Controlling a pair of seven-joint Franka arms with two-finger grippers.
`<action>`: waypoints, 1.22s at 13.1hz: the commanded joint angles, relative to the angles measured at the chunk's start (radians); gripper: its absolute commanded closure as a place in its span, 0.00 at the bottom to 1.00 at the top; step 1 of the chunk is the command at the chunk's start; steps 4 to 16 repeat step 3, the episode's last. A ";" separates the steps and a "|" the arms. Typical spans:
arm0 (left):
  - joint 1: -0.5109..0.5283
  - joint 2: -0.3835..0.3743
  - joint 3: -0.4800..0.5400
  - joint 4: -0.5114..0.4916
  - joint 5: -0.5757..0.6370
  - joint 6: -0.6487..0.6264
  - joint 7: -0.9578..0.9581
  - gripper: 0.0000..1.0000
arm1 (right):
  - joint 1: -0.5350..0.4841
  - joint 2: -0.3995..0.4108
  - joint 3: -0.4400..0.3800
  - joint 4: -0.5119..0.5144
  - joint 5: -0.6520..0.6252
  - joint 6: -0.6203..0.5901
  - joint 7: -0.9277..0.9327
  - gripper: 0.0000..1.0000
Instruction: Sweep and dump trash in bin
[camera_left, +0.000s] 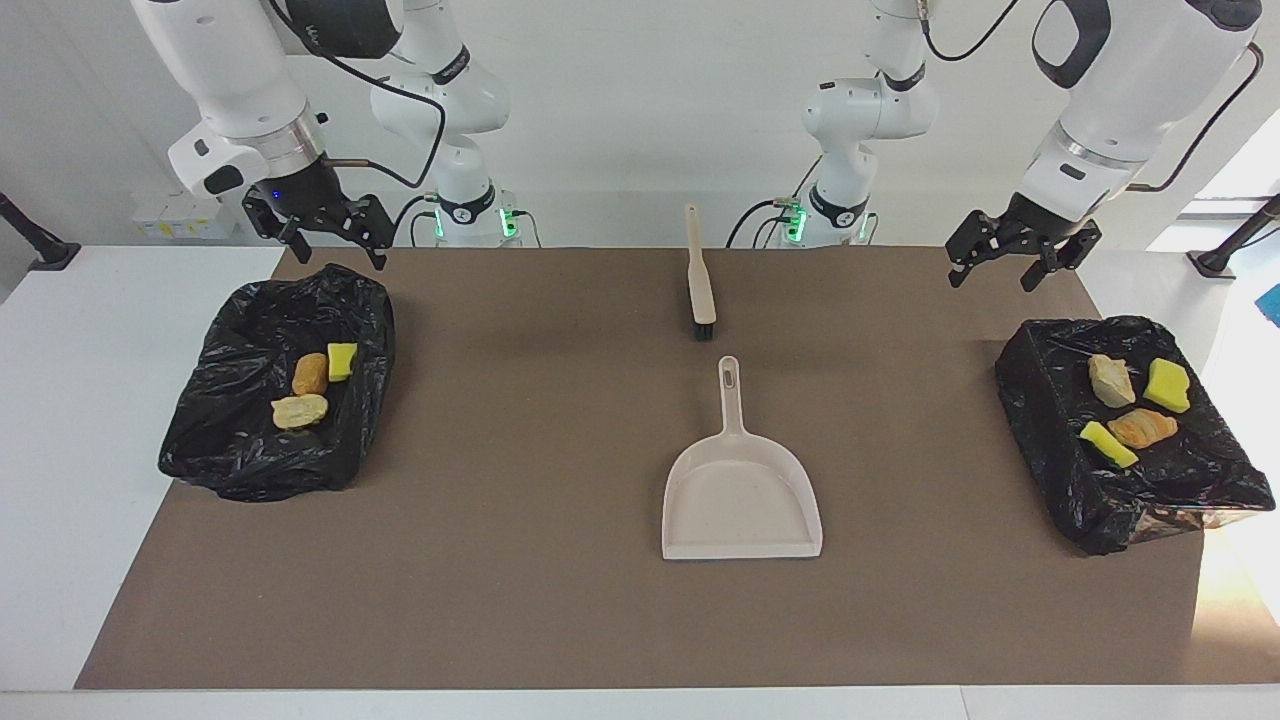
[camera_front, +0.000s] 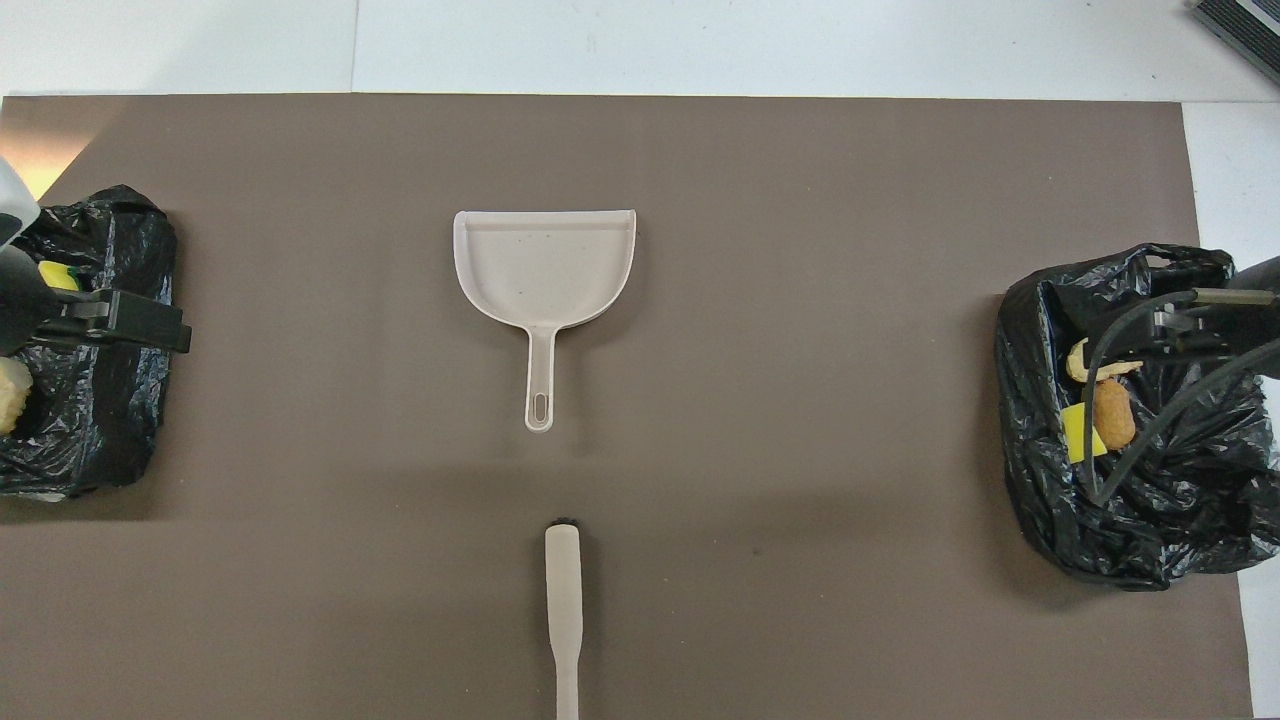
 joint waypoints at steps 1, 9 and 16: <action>0.007 0.004 0.004 0.020 -0.011 -0.029 0.031 0.00 | -0.011 0.005 0.005 0.003 0.019 0.014 -0.021 0.00; 0.007 0.000 0.004 0.014 -0.011 -0.041 0.033 0.00 | -0.007 0.008 0.006 0.015 0.019 0.013 -0.027 0.00; 0.007 0.000 0.004 0.014 -0.011 -0.041 0.033 0.00 | -0.007 0.008 0.006 0.015 0.019 0.013 -0.027 0.00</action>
